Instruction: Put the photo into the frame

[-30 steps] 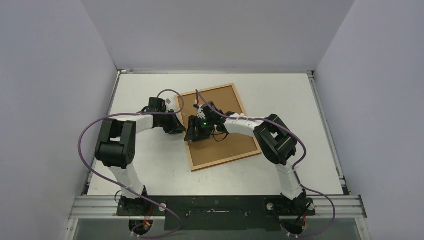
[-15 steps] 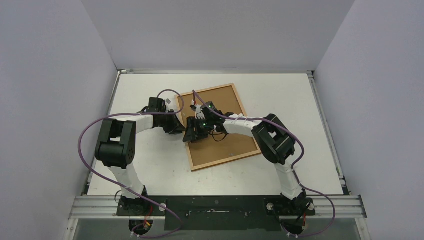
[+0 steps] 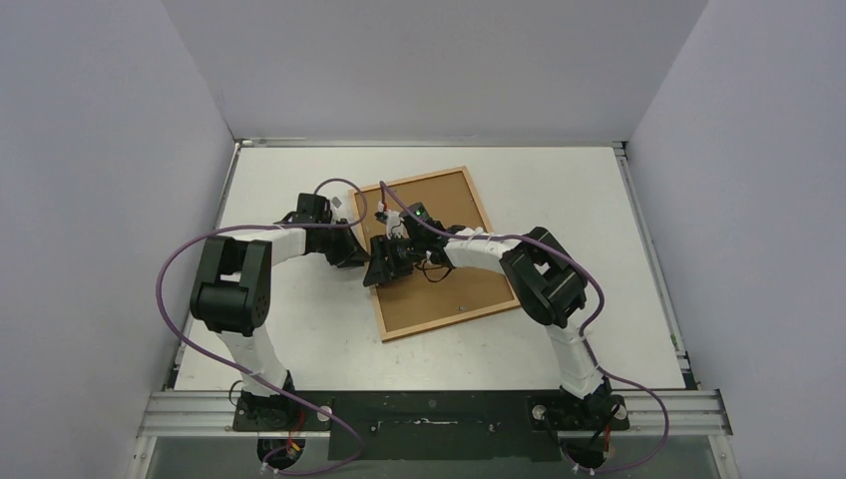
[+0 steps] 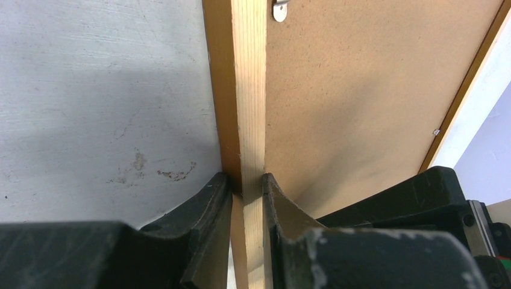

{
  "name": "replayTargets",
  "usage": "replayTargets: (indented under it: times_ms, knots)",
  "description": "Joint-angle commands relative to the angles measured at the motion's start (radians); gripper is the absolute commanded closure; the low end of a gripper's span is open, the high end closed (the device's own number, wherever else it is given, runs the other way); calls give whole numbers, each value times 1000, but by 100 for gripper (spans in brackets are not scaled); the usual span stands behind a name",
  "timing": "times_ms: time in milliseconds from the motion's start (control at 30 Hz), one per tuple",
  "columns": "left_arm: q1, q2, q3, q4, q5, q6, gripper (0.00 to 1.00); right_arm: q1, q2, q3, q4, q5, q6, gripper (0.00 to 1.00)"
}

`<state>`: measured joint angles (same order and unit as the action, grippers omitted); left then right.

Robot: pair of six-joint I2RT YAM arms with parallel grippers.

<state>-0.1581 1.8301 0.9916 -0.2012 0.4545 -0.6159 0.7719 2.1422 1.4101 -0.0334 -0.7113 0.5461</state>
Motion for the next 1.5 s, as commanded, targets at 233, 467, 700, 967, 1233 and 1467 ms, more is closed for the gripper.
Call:
replayTargets:
  times_ms: [233, 467, 700, 967, 1233, 1467]
  knots:
    - [-20, 63, 29, -123, -20, 56, 100, 20, 49, 15, -155, -38, -147, 48]
    - [-18, 37, 43, -120, -9, 45, 100, -1, -50, 22, -68, 107, -58, 45]
    - [5, -12, 62, -82, 16, -13, 73, -72, -227, -78, 122, 215, 26, 45]
    - [37, 1, 96, -73, 41, -25, 72, -113, -169, 6, 96, 313, 69, 56]
    - [64, 41, 147, -101, 68, 0, 72, -108, -10, 148, 130, 346, 167, 68]
    - [75, 94, 194, -148, 61, 41, 75, -100, 101, 214, 186, 347, 237, 68]
